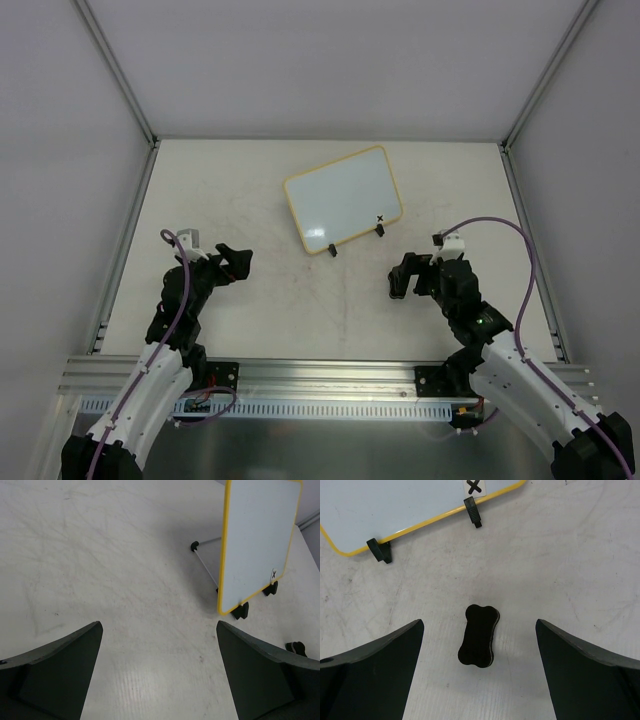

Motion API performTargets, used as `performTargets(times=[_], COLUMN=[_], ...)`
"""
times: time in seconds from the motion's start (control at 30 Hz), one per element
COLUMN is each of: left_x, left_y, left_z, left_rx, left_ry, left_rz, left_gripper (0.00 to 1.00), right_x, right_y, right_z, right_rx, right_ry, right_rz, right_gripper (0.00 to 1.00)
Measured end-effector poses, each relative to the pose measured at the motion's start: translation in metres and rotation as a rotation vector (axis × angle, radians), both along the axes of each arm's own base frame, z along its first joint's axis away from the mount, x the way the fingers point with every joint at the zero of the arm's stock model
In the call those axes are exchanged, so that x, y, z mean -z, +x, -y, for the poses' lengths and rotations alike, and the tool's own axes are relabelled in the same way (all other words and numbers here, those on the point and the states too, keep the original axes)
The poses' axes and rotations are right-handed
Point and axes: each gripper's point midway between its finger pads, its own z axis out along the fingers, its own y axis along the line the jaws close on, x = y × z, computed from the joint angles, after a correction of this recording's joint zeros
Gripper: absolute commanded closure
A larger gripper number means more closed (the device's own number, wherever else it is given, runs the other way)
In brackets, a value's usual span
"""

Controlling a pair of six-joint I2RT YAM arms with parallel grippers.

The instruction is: Erase the whiteboard

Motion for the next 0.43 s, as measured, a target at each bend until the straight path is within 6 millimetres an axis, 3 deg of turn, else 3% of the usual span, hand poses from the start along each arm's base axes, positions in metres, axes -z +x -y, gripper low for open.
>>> performTargets(times=[0.43], left_x=[-0.0002], left_y=[0.0002], left_z=[-0.0007], left_rx=[-0.003], left_ry=[0.004], left_rz=[0.002], left_gripper=[0.01], right_x=[-0.0007], right_y=[0.0011], right_z=[0.0003], right_rx=[0.003], right_ry=[0.000], right_rz=[0.005], right_gripper=[0.01])
